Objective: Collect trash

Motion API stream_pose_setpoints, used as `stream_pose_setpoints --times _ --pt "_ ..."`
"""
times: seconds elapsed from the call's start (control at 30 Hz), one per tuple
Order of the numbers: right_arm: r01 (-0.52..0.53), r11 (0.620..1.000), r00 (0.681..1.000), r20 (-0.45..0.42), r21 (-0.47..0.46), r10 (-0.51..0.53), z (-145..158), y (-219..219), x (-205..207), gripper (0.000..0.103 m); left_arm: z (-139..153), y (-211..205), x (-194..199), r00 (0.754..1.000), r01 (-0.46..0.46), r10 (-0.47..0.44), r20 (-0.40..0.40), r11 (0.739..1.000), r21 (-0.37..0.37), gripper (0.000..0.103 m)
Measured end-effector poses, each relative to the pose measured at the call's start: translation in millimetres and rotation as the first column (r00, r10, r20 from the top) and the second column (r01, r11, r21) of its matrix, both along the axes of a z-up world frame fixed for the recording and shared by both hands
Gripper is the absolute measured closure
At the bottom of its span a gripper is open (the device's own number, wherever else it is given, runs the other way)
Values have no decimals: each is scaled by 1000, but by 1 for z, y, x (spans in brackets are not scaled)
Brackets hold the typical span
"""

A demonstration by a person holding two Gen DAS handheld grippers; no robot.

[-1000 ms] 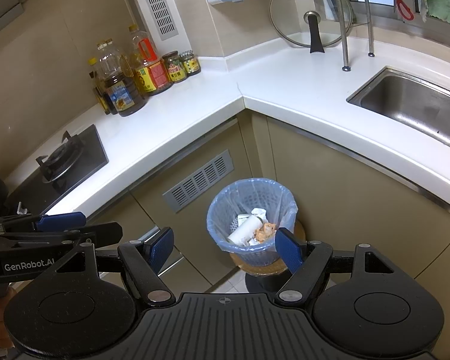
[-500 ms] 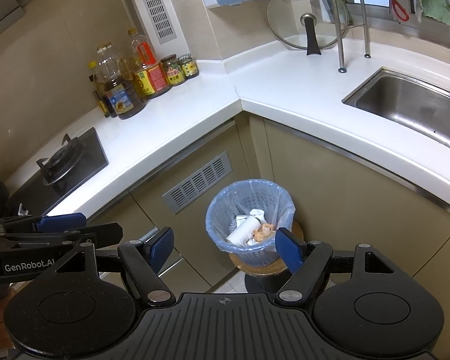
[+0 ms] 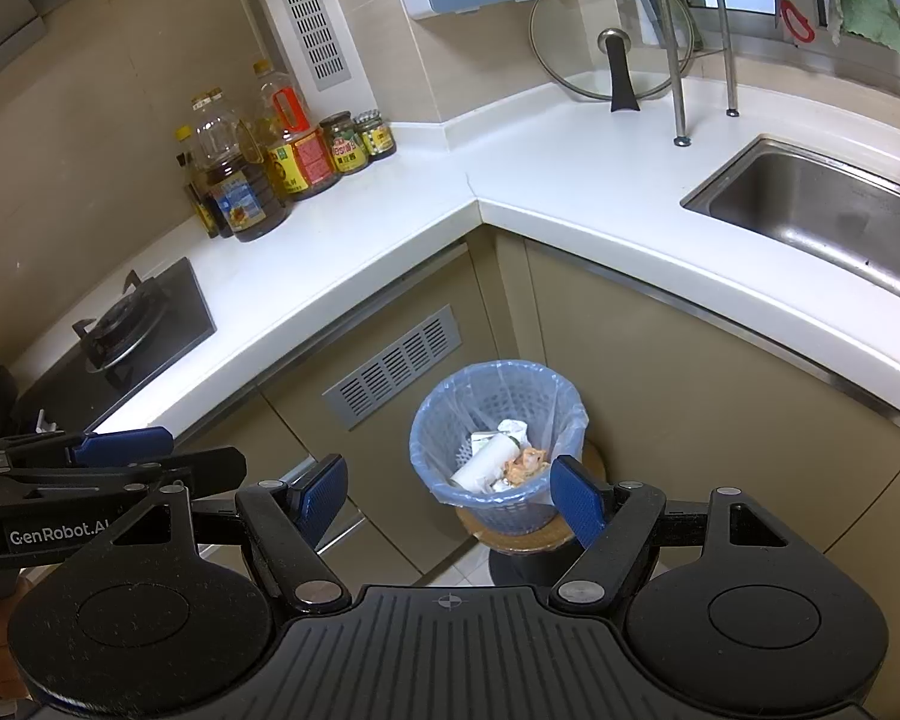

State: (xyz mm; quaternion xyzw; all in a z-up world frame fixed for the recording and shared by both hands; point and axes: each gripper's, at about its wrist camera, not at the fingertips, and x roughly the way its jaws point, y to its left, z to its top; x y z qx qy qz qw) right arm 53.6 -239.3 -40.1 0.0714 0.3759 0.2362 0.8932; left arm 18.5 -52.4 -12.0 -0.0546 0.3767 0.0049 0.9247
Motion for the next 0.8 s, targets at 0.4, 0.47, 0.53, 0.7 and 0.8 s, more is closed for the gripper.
stream_pose_setpoints --times 0.4,0.47,0.53,0.7,0.8 --pt "0 1000 1000 1 1 0 -1 0 -1 29 0 1 0 1000 2 -2 0 1000 0 37" --pt "3 1000 1000 0 2 -3 -1 -1 -1 29 0 0 0 1000 2 -2 0 1000 -1 37" --pt "5 1000 1000 1 2 -5 0 -1 -2 29 0 -1 0 1000 4 -4 1 1000 0 37" --pt "9 1000 1000 1 3 -9 0 -1 -4 29 -1 -2 0 1000 4 -4 1 1000 0 37" --pt "10 1000 1000 1 3 -10 0 -1 -4 29 -1 -2 0 1000 3 -3 0 1000 0 37"
